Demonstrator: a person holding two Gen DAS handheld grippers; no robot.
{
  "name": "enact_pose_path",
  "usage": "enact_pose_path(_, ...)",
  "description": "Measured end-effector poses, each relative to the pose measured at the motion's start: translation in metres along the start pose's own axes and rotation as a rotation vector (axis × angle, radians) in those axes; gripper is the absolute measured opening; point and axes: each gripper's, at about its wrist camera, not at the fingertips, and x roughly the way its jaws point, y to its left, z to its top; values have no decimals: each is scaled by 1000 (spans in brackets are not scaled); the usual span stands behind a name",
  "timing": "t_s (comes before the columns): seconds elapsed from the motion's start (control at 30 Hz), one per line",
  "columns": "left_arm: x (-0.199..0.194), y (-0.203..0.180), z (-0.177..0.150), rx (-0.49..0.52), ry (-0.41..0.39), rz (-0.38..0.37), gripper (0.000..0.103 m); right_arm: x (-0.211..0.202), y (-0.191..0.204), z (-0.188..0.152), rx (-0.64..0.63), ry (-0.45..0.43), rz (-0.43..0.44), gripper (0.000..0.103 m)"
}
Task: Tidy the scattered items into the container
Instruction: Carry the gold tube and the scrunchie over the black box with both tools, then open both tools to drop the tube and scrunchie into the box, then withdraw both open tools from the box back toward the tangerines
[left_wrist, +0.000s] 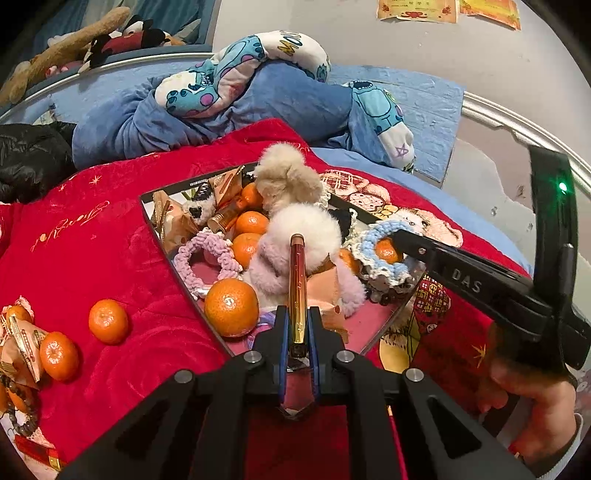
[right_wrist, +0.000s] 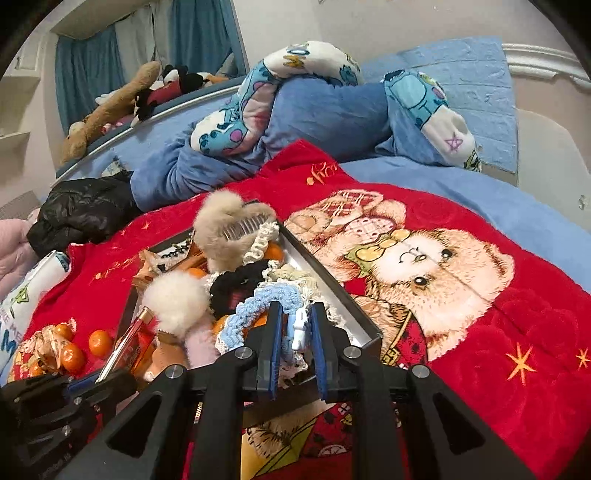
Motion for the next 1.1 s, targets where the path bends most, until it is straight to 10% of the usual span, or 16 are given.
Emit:
enact_pose_path(0.27, 3, -2, -3, -2, -6, -10, 10, 2, 2, 0, -5, -12, -32, 21)
enact_pose_path(0.4, 4, 0, -3, -8, -7, 9, 13, 1, -2, -2, 20, -18, -17, 57)
enact_pose_path(0.53, 0, 2, -2, -6, -26, 50, 74, -8, -8, -1, 56, -64, 5, 86)
enact_pose_path(0.7, -8, 7, 2, -13, -70, 58, 103, -17, -11, -1, 82, -106, 23, 103)
enact_pose_path(1.1, -34, 42, 0, -69, -125, 102, 103, -35, 11, -1, 80, -131, 6, 103)
